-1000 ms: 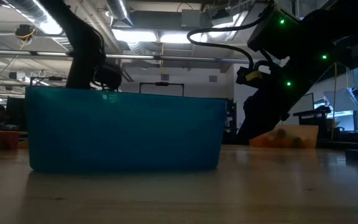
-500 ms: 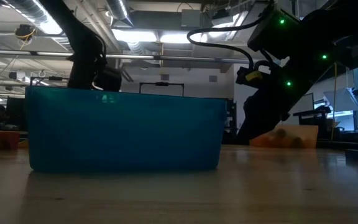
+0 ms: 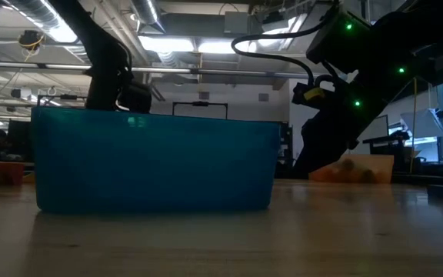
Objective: Sort blocks by size
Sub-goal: Put the green arch block into the yellow bin
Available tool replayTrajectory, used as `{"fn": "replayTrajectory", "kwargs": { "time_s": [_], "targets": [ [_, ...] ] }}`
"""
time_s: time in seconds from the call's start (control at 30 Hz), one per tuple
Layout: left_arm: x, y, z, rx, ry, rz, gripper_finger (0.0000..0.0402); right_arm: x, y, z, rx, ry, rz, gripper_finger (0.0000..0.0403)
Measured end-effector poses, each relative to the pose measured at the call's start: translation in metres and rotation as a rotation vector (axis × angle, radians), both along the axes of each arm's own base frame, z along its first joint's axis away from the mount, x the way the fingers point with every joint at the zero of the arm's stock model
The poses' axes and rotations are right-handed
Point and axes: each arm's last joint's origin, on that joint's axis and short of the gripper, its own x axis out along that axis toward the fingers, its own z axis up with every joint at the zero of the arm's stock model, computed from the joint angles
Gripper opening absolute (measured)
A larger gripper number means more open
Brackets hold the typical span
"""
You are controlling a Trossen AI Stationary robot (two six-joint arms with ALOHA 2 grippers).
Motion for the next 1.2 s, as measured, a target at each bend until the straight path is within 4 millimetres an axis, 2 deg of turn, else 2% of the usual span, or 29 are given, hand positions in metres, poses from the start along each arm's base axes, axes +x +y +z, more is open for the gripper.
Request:
{"fn": "replayTrajectory", "kwargs": {
  "time_s": [0.2,0.63,0.87,1.2],
  "targets": [
    [-0.001,0.000,0.000,-0.060,-0.054,0.012,0.0143,0.000,0.000,0.000,0.013,0.002,0.009,0.0292],
    [-0.007,0.014,0.000,-0.028,-0.114,0.068,0.0144,0.000,0.000,0.000,0.014,0.002,0.009,0.0292],
    [-0.005,0.015,0.000,-0.032,-0.145,0.029,0.0144,0.000,0.000,0.000,0.014,0.002,0.009,0.0292],
    [-0.005,0.014,-0.005,-0.063,-0.146,0.032,0.0208,0.000,0.001,0.000,0.027,0.005,0.018,0.0292]
  ]
}}
